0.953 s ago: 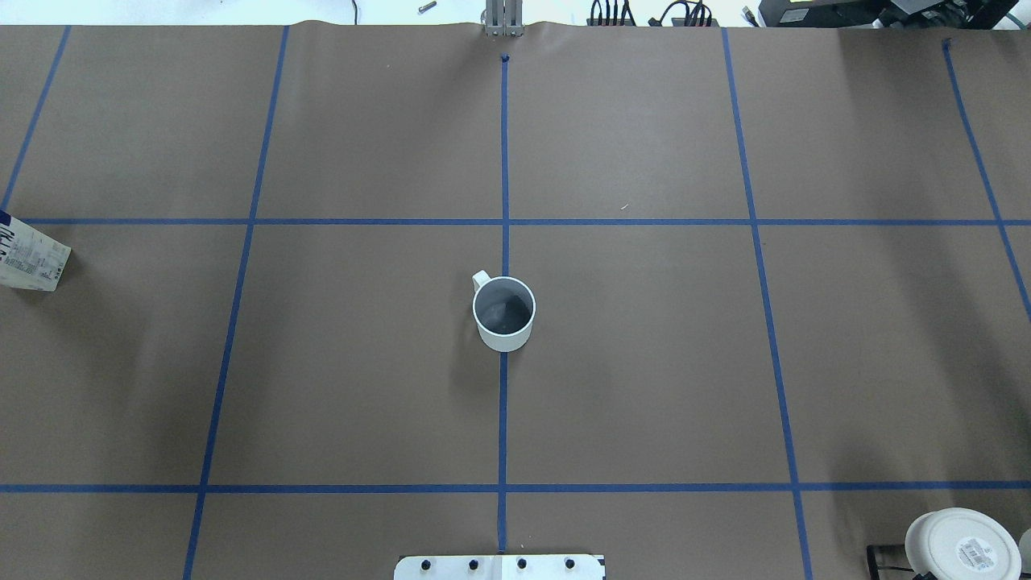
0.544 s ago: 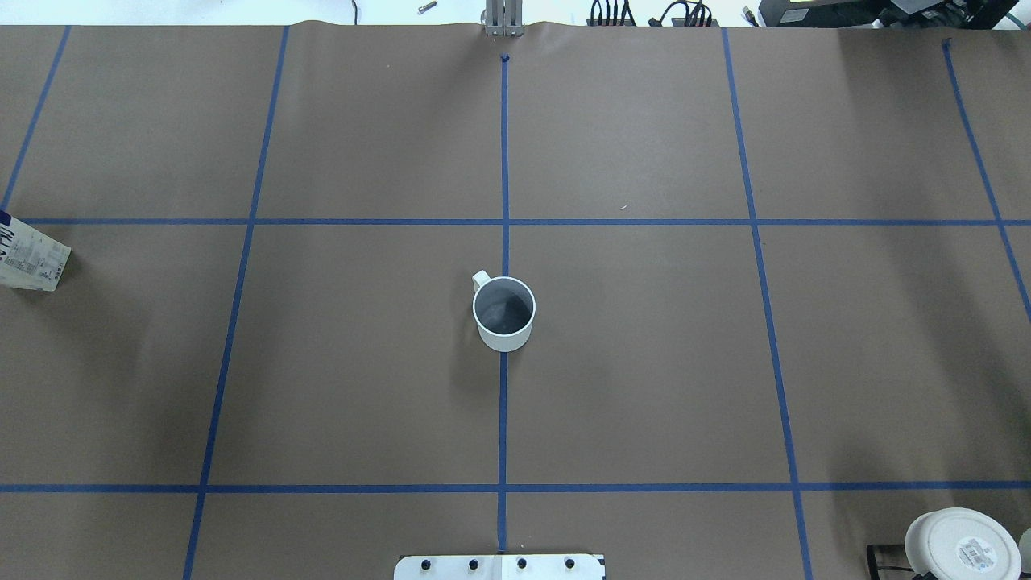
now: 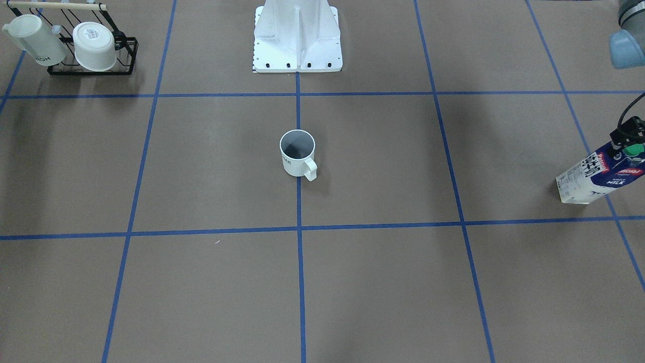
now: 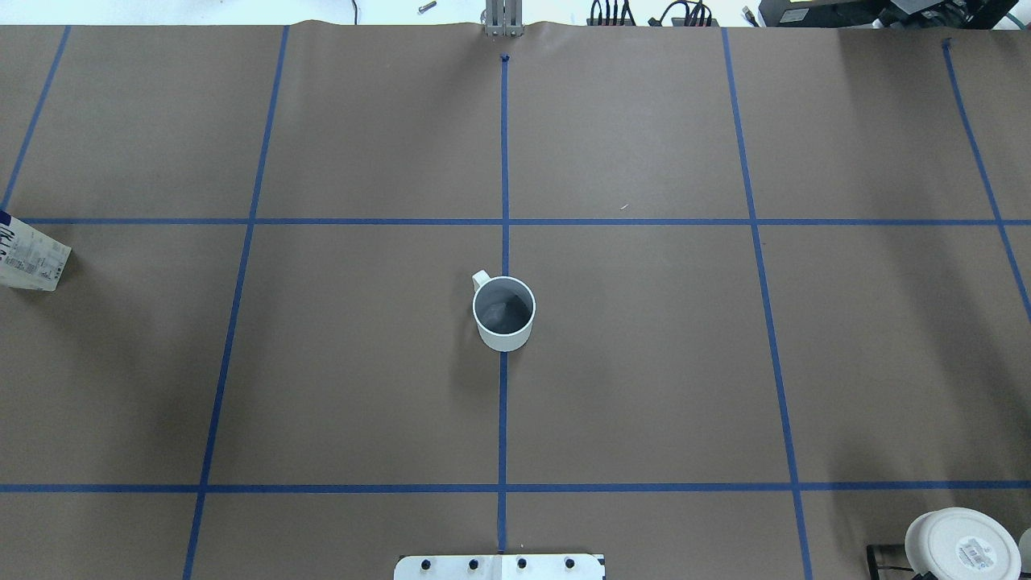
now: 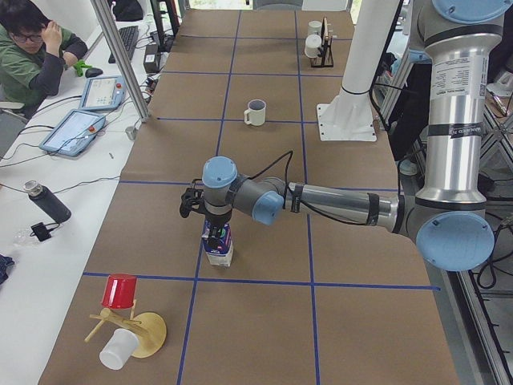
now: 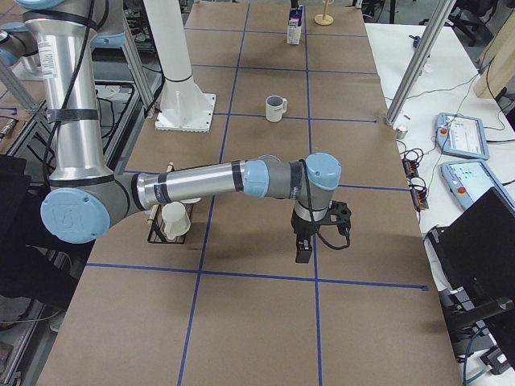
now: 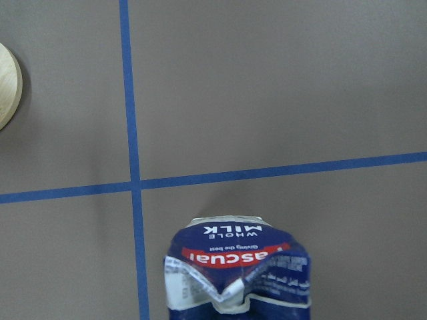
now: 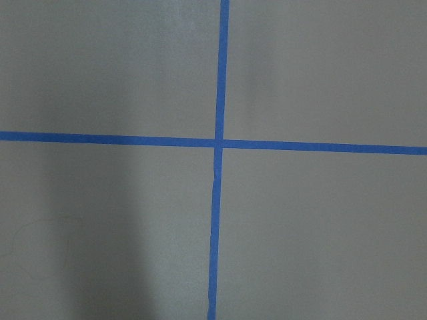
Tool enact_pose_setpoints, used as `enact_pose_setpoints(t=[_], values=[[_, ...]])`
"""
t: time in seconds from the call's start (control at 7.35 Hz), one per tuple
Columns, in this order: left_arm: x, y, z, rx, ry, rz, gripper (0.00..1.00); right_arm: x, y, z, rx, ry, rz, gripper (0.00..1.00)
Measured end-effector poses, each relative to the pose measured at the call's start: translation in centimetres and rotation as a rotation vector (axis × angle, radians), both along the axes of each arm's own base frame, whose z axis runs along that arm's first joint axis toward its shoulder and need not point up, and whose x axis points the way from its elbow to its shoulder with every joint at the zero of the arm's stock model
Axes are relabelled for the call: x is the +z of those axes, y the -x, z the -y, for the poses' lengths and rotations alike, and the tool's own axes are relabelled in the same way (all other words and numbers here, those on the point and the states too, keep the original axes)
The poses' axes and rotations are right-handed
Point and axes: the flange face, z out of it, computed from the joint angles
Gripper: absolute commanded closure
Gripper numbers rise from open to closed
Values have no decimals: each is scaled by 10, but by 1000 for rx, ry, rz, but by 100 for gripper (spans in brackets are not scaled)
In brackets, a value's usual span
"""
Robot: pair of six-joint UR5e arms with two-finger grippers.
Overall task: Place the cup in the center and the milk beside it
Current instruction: 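Grasp the blue milk carton with the left gripper and lift it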
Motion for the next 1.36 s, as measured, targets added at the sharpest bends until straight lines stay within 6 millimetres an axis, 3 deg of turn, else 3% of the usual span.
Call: enact_pose_setpoints(t=[0.41,0.82,1.36], values=[[6,-3,9,1,-13,-7,2,0,0,0,-2,-3,0,0],[4,-7,8,10,-26,-12,12,0,0,0,-2,-3,-4,0],[1,-13,7,23,-41,-17,76,1,0,0,-1,-2,-10,0]])
